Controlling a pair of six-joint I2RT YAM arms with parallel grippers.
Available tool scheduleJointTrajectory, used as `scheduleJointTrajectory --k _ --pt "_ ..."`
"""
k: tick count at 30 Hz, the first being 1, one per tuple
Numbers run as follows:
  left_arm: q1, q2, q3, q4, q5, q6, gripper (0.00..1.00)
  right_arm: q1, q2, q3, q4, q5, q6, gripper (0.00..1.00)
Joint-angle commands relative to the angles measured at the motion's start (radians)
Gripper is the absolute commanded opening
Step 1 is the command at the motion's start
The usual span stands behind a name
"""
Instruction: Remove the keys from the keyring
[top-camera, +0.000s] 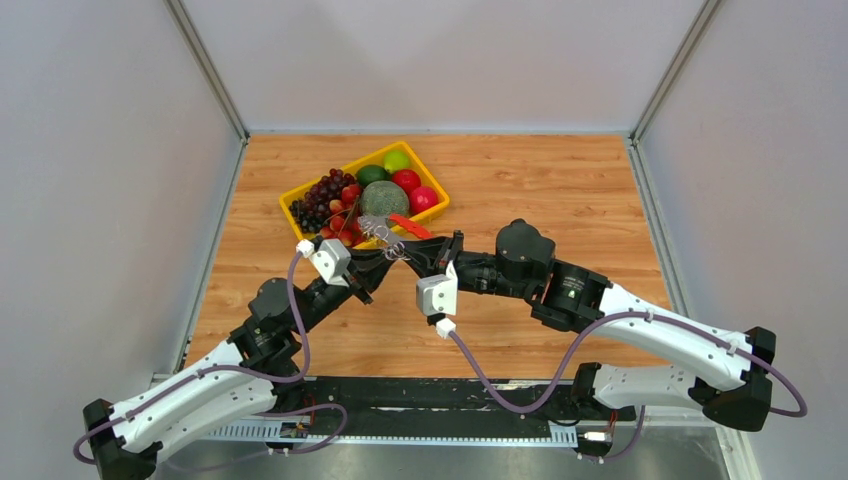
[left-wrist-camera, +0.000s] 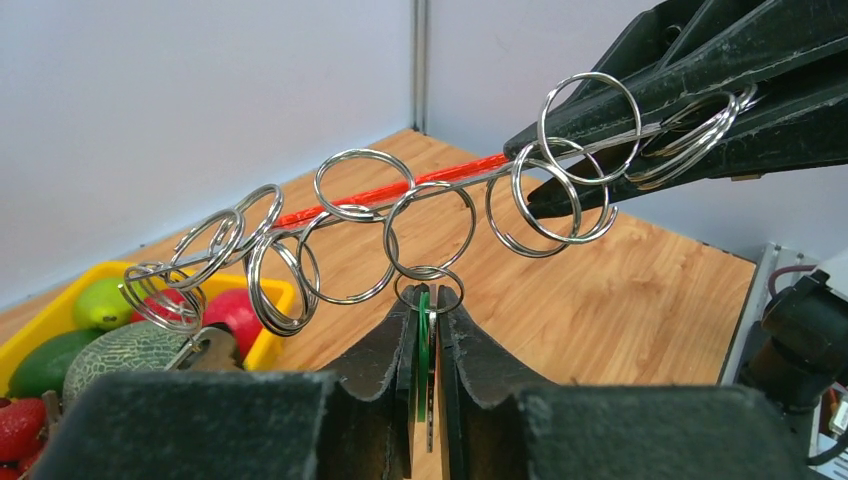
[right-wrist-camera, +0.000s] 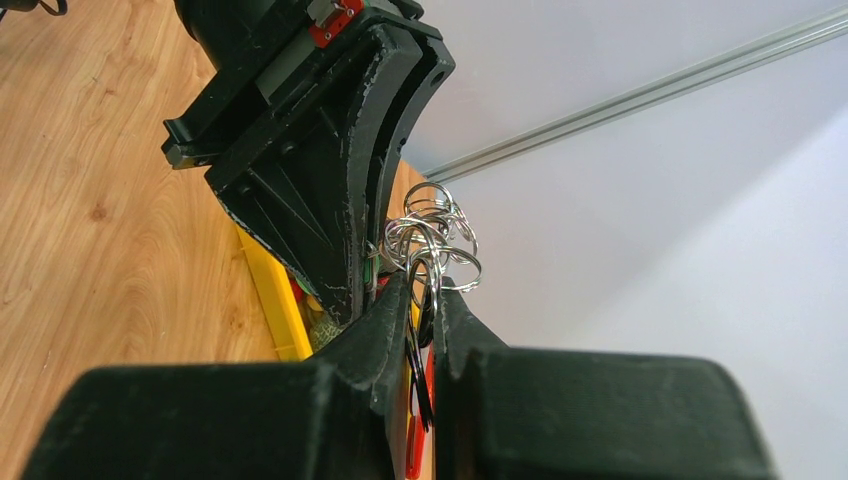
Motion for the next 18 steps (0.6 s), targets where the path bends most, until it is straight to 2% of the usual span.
scheduleJointTrajectory --k 1,9,18 --pt "-0.004 -0.004 0.035 -0.014 -0.021 -0.014 0.2 0.002 0.009 0.032 0.062 0.008 0.001 0.0" --pt "-0.003 -0.032 0.019 -0.029 -0.023 -0.026 0.29 0.002 0.009 0.034 0.062 0.01 -0.002 0.0" --pt "-0.002 -0.039 0.006 -0.066 -0.008 -0.025 0.34 0.003 0.006 0.035 0.061 0.009 -0.002 0.0"
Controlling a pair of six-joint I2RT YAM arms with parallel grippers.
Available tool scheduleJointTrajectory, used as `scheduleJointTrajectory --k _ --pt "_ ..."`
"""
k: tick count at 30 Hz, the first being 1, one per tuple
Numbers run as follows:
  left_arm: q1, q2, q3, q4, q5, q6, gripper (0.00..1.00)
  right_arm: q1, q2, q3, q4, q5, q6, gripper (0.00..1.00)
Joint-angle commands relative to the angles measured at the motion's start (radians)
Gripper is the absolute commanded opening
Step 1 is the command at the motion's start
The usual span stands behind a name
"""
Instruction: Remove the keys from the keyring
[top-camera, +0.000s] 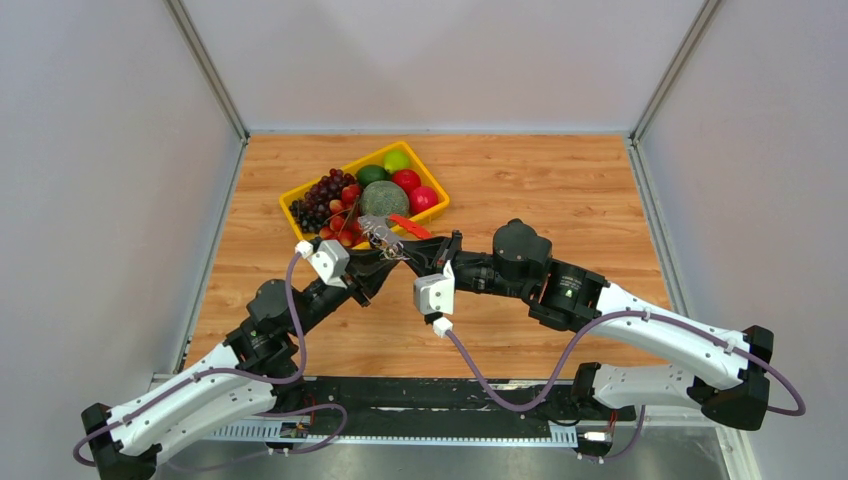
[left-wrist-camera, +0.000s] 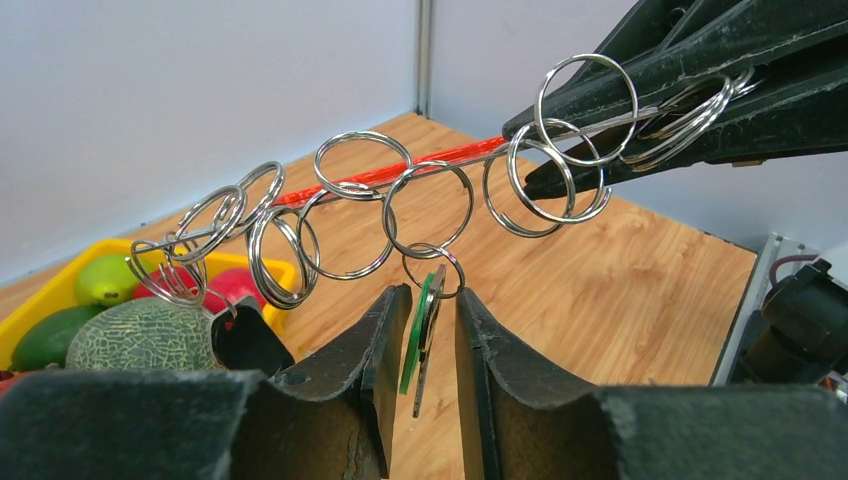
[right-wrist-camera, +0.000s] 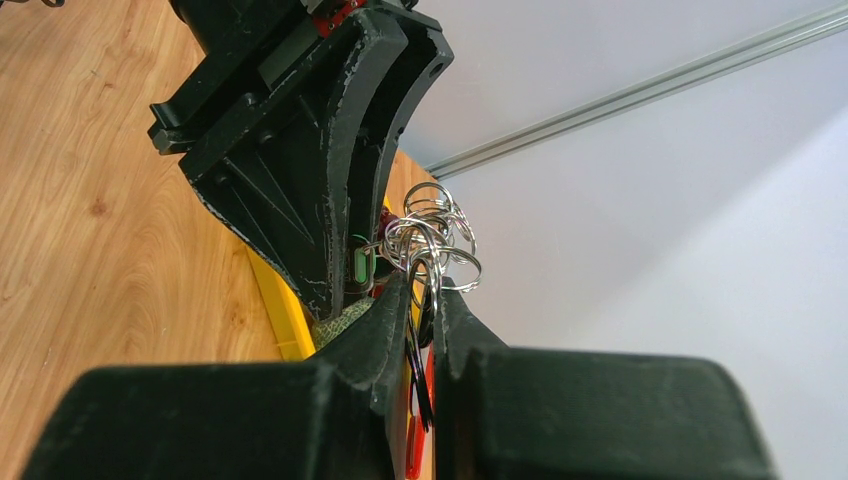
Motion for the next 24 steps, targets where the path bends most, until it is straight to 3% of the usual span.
scheduleJointTrajectory --k 1,18,24 --pt "-0.003 -0.017 0.003 0.0 0.012 -0.01 0.34 0.002 -0.008 0.035 0.061 -0.003 -0.003 0.0" --pt "-0.003 0.006 -0.039 0.041 0.021 0.006 0.36 0.002 -0.015 0.035 0.061 0.004 -0.006 0.0" --pt "-0.003 0.004 -0.044 0.044 0.021 0.014 0.26 0.003 -0.023 0.032 0.061 0.001 -0.005 0.0"
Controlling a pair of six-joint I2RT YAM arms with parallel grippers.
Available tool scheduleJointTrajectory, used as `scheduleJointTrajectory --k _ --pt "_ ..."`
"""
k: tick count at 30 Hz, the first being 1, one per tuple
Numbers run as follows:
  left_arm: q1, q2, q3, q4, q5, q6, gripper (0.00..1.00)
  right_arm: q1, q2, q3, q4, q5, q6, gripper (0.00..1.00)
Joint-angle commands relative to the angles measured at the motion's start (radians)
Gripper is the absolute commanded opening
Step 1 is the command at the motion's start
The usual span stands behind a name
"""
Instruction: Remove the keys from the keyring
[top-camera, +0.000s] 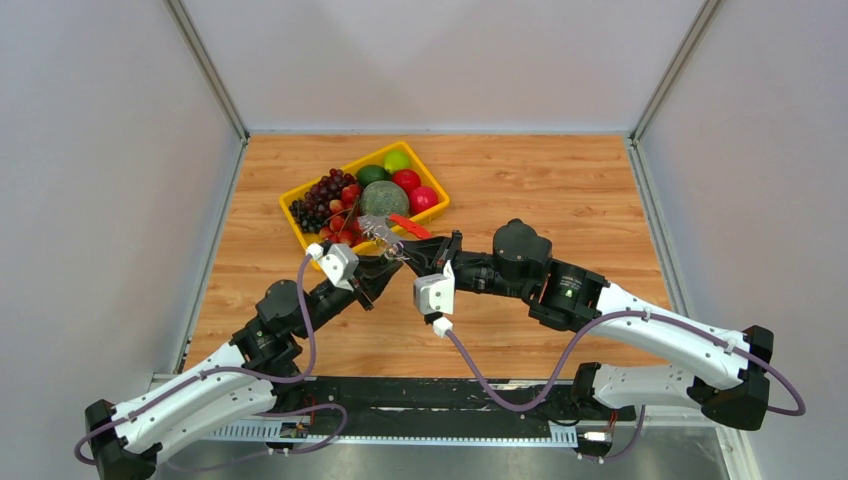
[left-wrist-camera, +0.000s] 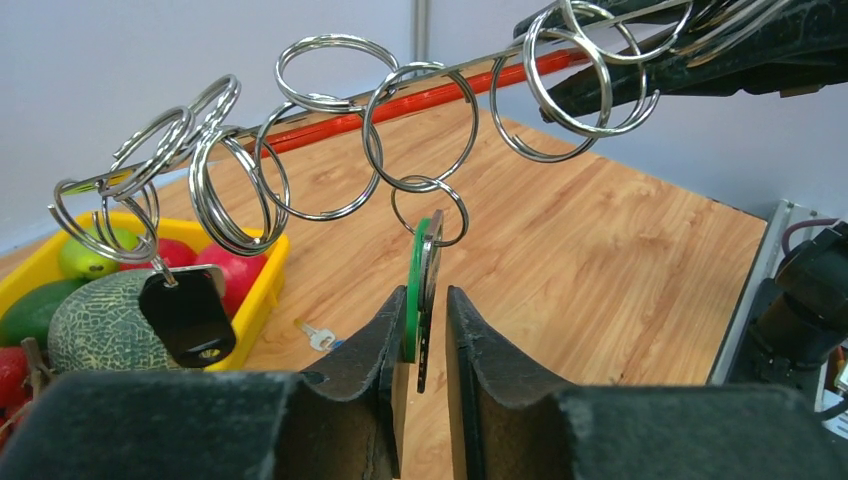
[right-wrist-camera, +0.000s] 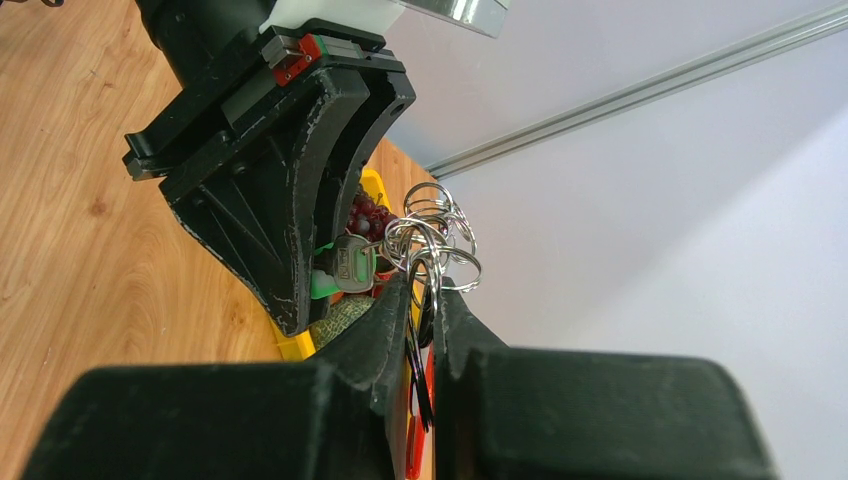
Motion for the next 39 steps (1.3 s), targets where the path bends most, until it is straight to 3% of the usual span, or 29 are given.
scheduleJointTrajectory --k 1,4,6,8,15,19,21,25,34,38,39 --pt "-0.004 -0.004 0.0 0.047 0.012 0.01 0.24 0.003 -0.022 0.031 0.061 0.002 -0.005 0.0" --pt "-0.003 -0.009 0.002 0.048 0.012 0.01 0.25 0.001 -0.022 0.029 0.061 0.002 -0.005 0.0" --pt "-0.004 -0.009 0.006 0.046 0.012 0.009 0.35 0.002 -0.021 0.029 0.061 0.002 -0.005 0.0" --pt "-0.003 -0.01 0.01 0.045 0.028 0.01 0.38 0.001 -0.021 0.027 0.06 0.007 -0.005 0.0" --pt "-0.004 -0.019 0.012 0.045 0.036 0.015 0.35 0.002 -0.02 0.026 0.057 0.009 -0.006 0.0" --pt "-0.004 -0.028 0.014 0.052 0.036 0.016 0.28 0.002 -0.017 0.026 0.058 0.01 -0.007 0.0" --pt "-0.004 -0.026 0.017 0.048 0.03 0.013 0.05 0.002 -0.016 0.026 0.056 0.013 -0.005 0.0" --pt "-0.004 -0.024 0.045 -0.016 -0.031 -0.022 0.0 0.0 -0.015 0.013 0.056 0.106 0.049 0.0" --pt "-0.002 0.109 0.384 -0.6 -0.018 -0.137 0.0 -0.025 -0.011 -0.239 0.148 0.308 0.311 0.0" --pt "-0.003 0.226 0.536 -0.844 -0.061 -0.118 0.0 -0.025 -0.001 -0.27 0.184 0.292 0.411 0.0" --pt "-0.003 0.266 0.557 -0.909 -0.079 -0.094 0.0 -0.024 -0.001 -0.275 0.186 0.273 0.432 0.04"
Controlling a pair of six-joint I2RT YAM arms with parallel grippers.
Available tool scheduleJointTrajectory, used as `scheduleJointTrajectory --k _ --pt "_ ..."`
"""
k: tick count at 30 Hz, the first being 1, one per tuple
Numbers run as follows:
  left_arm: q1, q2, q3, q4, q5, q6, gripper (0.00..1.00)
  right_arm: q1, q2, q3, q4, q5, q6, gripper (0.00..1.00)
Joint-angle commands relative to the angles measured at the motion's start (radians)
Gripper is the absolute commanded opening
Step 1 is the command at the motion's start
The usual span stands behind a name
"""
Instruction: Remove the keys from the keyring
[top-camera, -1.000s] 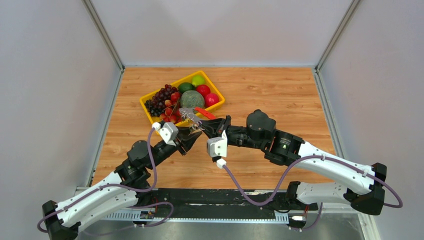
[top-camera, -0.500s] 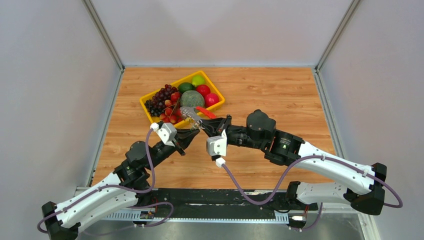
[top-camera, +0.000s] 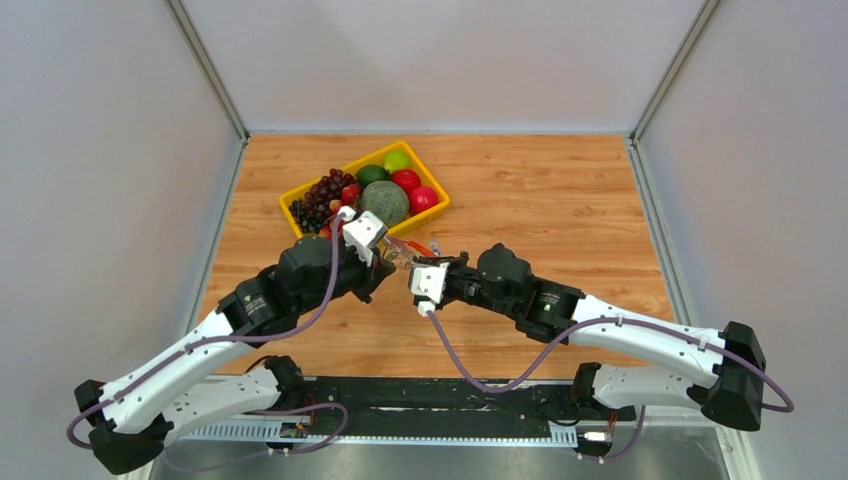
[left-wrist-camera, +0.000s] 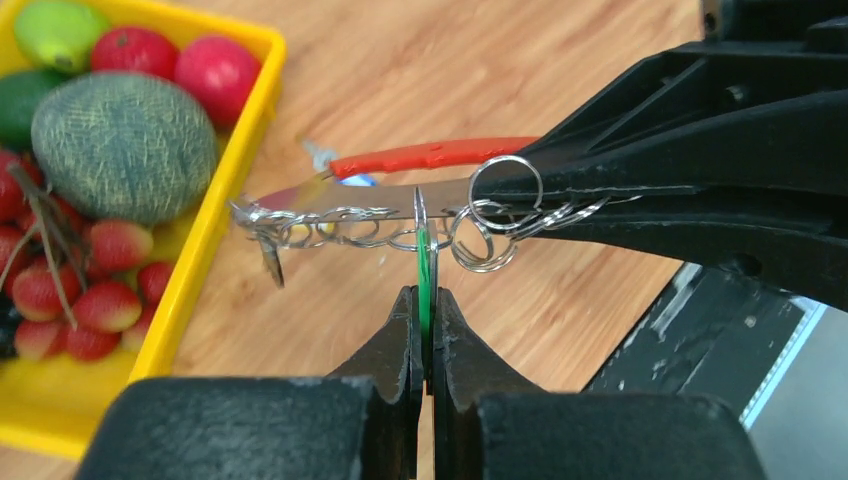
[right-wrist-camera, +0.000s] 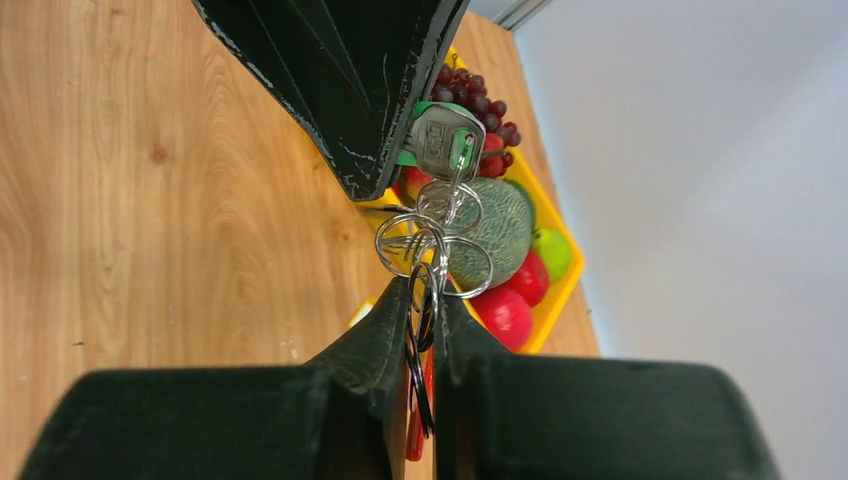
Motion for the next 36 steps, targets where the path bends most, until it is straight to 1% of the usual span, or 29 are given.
scheduleJointTrajectory --k 1,3,7,10,13,17,22,24,25,27,29,31,32,36 --pt "-0.004 0.092 0.18 -0.279 -0.05 0.021 0.0 -0.013 0.0 -0.031 0.039 0.027 0.174 0.12" --pt "-0.003 0.148 0.231 -0.354 -0.059 0.075 0.0 -0.012 -0.008 -0.047 0.039 -0.044 0.219 0.21" --pt "-0.003 0.239 0.331 -0.477 -0.046 0.175 0.0 -0.011 -0.058 -0.089 0.037 -0.138 0.309 0.36" --pt "-0.003 0.269 0.38 -0.509 -0.053 0.266 0.0 -0.011 -0.124 -0.123 0.037 -0.197 0.369 0.49" --pt "-0.003 0.264 0.392 -0.513 -0.035 0.343 0.0 -0.013 -0.201 -0.155 0.039 -0.231 0.404 0.56" --pt "-0.004 0.234 0.38 -0.485 0.034 0.422 0.0 -0.024 -0.257 -0.142 0.038 -0.244 0.44 0.55" --pt "-0.004 0.203 0.365 -0.464 0.14 0.48 0.0 -0.06 -0.254 -0.089 0.037 -0.285 0.467 0.52" --pt "-0.005 0.189 0.36 -0.453 0.141 0.481 0.0 -0.085 -0.241 -0.061 0.037 -0.302 0.483 0.48" --pt "-0.005 0.182 0.36 -0.45 0.128 0.473 0.0 -0.095 -0.233 -0.048 0.037 -0.316 0.497 0.44" --pt "-0.005 0.175 0.36 -0.437 0.107 0.449 0.0 -0.105 -0.215 -0.027 0.039 -0.378 0.512 0.37" --pt "-0.005 0.174 0.362 -0.429 0.107 0.43 0.0 -0.105 -0.194 -0.016 0.054 -0.446 0.524 0.32" --pt "-0.005 0.176 0.364 -0.43 0.133 0.425 0.0 -0.105 -0.177 -0.017 0.081 -0.496 0.529 0.3" --pt "-0.005 0.176 0.365 -0.434 0.144 0.425 0.0 -0.105 -0.171 -0.018 0.092 -0.496 0.531 0.3" --pt "-0.005 0.164 0.362 -0.447 0.21 0.437 0.0 -0.106 -0.171 -0.012 0.119 -0.449 0.503 0.29"
